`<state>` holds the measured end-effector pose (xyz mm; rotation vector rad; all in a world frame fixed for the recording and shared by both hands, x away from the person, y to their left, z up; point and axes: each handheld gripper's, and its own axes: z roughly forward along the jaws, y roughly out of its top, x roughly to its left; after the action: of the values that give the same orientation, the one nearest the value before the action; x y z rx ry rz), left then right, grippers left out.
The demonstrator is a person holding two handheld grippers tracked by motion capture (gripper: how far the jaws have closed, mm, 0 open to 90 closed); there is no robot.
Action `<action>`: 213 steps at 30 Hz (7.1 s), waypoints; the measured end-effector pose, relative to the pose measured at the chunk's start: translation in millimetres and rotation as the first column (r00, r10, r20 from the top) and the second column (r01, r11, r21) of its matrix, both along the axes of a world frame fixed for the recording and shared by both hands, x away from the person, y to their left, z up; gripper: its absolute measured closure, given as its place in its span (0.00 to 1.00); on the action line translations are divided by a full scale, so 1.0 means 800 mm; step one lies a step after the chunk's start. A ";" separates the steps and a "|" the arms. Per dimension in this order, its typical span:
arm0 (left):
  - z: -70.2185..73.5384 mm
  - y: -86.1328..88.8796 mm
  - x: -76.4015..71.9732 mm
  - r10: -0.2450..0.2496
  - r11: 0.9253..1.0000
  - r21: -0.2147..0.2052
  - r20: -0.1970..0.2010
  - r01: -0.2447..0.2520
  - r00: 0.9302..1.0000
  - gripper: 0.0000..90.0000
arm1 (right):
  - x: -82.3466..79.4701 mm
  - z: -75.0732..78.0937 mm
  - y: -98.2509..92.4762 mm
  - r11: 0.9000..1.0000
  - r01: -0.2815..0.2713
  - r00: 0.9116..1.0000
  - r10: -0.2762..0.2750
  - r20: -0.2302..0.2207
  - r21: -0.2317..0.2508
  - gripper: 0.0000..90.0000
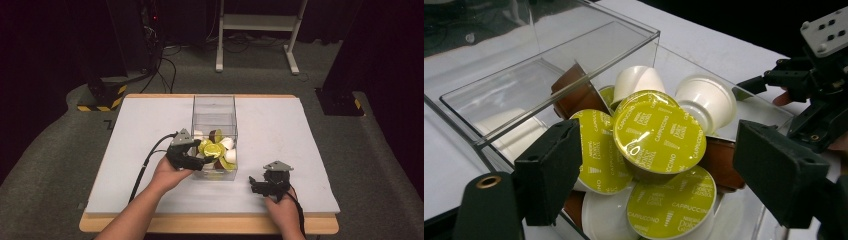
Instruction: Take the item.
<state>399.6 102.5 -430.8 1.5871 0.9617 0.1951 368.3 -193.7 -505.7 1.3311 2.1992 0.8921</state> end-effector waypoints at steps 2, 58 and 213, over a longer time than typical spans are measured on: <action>-0.002 -0.006 0.002 -0.002 1.000 -0.002 -0.006 0.002 1.000 0.23 | 0.000 0.000 0.000 1.000 0.000 1.000 0.000 0.000 0.000 0.12; -0.008 -0.019 0.000 0.008 0.998 0.065 0.042 -0.011 0.999 0.42 | 0.000 0.000 0.000 1.000 0.000 1.000 0.000 0.001 -0.001 0.12; -0.079 0.151 0.089 0.376 0.923 0.106 -0.040 -0.370 0.926 0.42 | -0.001 0.000 0.000 1.000 -0.003 1.000 0.003 0.004 0.000 0.13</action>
<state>470.7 223.5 -494.2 1.4902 1.3161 0.4671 367.3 -193.5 -505.6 1.3250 2.1985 0.8947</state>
